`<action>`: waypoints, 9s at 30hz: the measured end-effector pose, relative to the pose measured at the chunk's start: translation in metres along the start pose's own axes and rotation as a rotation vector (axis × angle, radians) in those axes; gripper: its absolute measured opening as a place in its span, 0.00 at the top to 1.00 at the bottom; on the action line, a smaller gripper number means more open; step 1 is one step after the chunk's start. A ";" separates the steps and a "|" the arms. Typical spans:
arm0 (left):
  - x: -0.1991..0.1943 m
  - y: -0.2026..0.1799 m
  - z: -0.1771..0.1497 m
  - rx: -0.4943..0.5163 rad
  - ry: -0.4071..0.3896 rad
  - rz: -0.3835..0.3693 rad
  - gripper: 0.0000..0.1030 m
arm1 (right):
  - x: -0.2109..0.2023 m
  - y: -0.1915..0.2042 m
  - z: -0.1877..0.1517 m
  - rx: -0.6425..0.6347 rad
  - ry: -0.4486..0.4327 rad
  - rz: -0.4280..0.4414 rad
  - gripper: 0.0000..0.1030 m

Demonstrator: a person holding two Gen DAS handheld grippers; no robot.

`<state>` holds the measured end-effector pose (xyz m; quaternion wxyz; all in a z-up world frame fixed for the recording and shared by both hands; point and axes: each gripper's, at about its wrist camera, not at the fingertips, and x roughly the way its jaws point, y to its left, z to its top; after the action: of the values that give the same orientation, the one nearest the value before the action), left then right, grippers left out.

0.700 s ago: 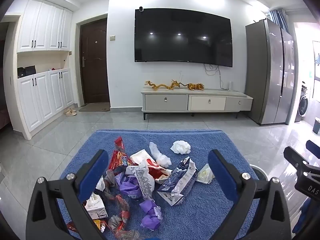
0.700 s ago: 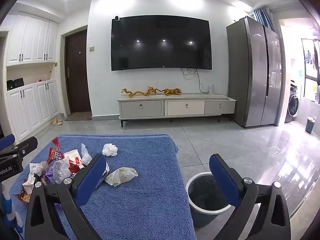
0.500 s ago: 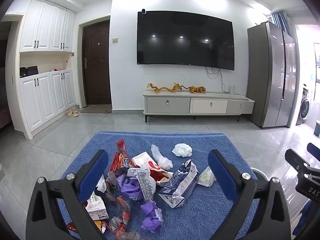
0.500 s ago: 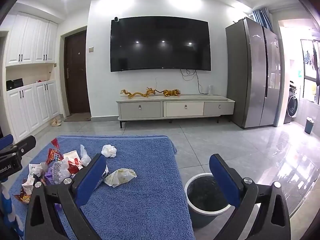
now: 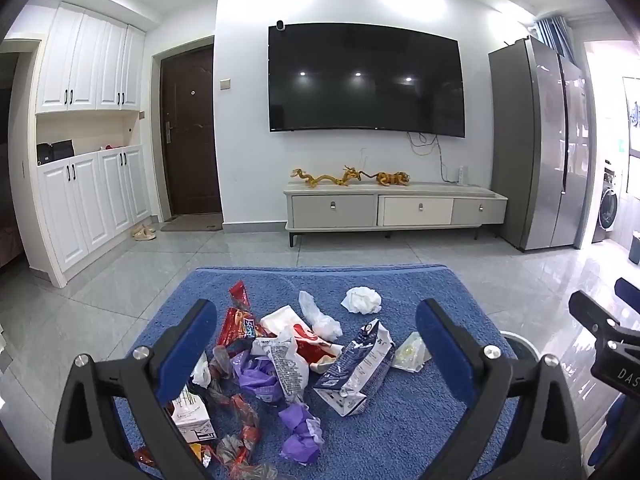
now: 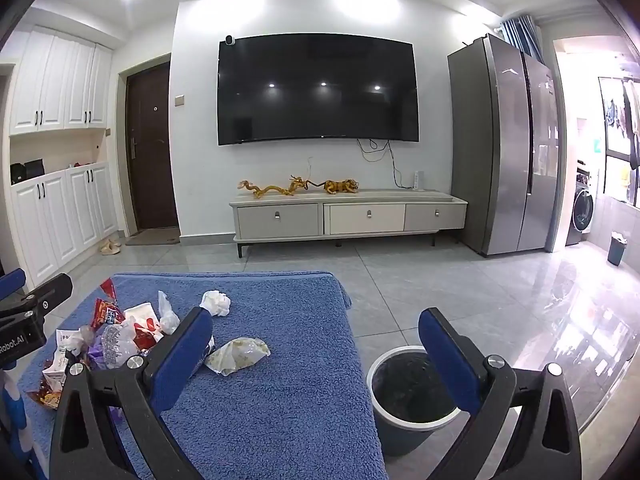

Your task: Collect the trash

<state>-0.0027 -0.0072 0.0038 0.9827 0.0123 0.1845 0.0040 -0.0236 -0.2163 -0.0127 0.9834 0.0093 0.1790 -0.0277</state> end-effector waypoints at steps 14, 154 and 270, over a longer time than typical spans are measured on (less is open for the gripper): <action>0.001 -0.004 -0.004 0.000 -0.004 0.000 0.03 | -0.002 0.001 -0.001 -0.011 -0.010 -0.009 0.00; 0.098 0.141 -0.099 -0.178 0.499 0.154 0.52 | 0.215 0.042 -0.063 0.174 0.517 0.359 0.64; 0.097 0.227 -0.131 -0.275 0.603 -0.058 0.45 | 0.137 0.082 0.026 -0.001 0.325 0.380 0.32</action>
<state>0.0392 0.2242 -0.1477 0.8760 -0.1275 0.4652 0.0043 0.1183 -0.1418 -0.0364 0.9293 0.0469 0.3298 0.1597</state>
